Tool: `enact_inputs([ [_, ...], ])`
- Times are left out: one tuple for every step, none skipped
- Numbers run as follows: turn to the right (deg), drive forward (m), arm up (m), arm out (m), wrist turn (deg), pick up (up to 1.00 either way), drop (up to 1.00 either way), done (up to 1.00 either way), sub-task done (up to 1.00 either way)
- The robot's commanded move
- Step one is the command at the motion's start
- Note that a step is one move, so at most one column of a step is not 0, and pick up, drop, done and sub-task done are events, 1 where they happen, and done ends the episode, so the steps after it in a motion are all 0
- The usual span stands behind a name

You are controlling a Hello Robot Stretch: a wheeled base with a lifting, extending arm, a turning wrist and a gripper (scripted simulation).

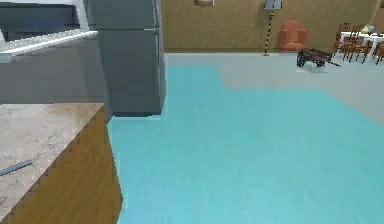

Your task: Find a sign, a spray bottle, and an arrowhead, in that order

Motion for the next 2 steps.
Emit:
enact_inputs([
  [-45.0,0.0,0.0,0.0,0.0,0.0,0.0,0.0,0.0],
  [-21.0,0.0,0.0,0.0,0.0,0.0,0.0,0.0,0.0],
])
